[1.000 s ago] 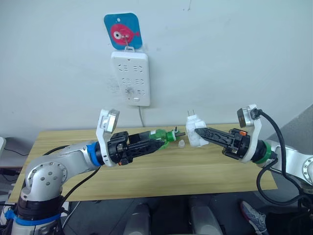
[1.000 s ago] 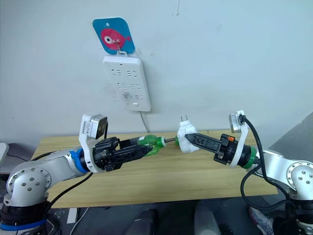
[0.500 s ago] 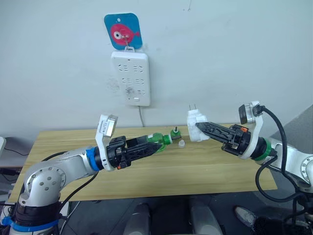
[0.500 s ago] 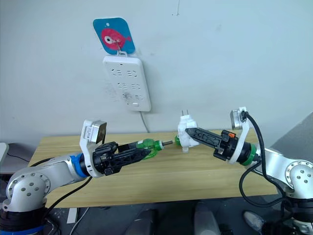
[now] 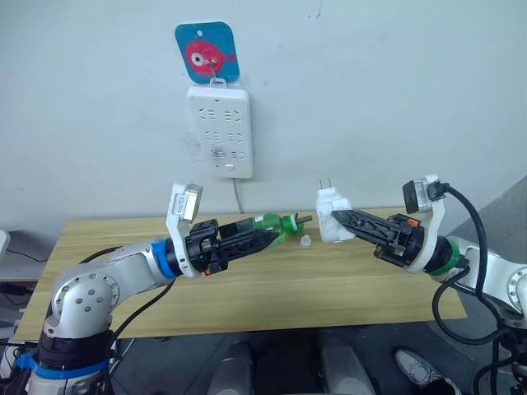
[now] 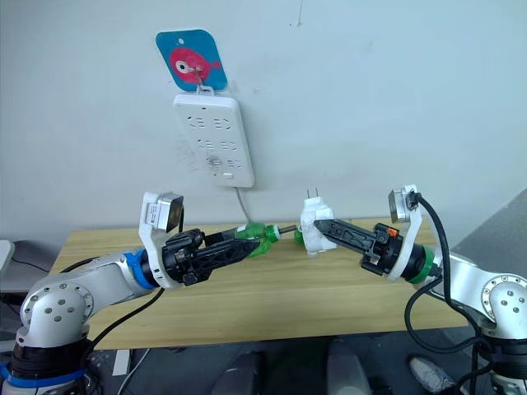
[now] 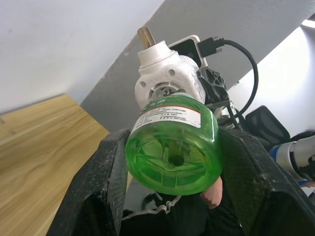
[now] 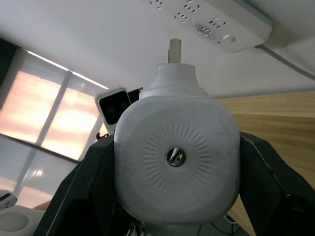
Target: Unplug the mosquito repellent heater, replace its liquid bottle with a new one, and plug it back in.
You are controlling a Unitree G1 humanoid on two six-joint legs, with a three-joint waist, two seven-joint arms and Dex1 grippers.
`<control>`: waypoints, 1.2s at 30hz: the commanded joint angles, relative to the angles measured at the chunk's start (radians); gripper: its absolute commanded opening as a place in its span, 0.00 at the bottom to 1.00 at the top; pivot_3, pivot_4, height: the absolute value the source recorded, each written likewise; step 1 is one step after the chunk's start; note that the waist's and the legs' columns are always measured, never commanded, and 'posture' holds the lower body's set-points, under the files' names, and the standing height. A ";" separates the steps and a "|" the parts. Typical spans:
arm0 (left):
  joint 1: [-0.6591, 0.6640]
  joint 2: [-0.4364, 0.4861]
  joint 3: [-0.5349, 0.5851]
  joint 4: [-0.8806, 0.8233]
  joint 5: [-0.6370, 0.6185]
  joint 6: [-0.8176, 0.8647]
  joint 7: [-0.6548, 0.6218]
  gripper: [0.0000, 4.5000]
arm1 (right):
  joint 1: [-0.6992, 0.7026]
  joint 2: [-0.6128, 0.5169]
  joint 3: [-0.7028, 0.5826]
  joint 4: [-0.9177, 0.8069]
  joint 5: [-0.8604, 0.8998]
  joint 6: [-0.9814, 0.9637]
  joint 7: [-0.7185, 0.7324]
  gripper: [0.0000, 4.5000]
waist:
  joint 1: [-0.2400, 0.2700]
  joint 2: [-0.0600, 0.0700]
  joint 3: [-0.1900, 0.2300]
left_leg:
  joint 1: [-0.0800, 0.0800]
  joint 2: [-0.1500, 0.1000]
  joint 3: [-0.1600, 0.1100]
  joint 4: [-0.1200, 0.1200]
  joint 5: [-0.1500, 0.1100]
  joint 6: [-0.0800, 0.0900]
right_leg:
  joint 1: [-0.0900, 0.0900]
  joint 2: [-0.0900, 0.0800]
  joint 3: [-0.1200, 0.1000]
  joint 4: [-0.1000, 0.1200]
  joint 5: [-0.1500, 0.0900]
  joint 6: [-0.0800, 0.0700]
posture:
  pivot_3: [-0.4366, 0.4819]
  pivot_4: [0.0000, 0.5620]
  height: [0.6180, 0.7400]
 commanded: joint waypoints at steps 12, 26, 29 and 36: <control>0.014 0.009 -0.015 -0.025 0.009 -0.011 -0.024 0.54 | -0.004 0.019 -0.020 -0.036 0.025 0.001 0.013 0.66 | 0.000 0.000 0.000 | 0.000 0.000 0.000 0.000 0.000 0.000 | 0.000 0.000 0.000 0.000 0.000 0.000 | 0.42 0.35 1.00; -0.017 -0.045 -0.054 -0.020 0.041 -0.023 -0.024 0.54 | -0.021 0.028 -0.001 -0.054 0.025 -0.001 0.003 0.66 | 0.000 0.000 0.000 | 0.000 0.000 0.000 0.000 0.000 0.000 | 0.000 0.000 0.000 0.000 0.000 0.000 | 0.42 0.35 1.00; -0.024 -0.052 -0.059 -0.018 0.050 -0.024 -0.028 0.54 | -0.021 0.028 0.002 -0.056 0.025 -0.001 0.000 0.66 | 0.000 0.000 0.000 | 0.000 0.000 0.000 0.000 0.000 0.000 | 0.000 0.000 0.000 0.000 0.000 0.000 | 0.42 0.36 1.00; -0.030 -0.073 -0.066 -0.015 0.064 -0.031 -0.027 0.54 | -0.020 0.030 0.011 -0.061 0.025 -0.002 -0.003 0.66 | 0.000 0.000 0.000 | 0.000 0.000 0.000 0.000 0.000 0.000 | 0.000 0.000 0.000 0.000 0.000 0.000 | 0.42 0.36 1.00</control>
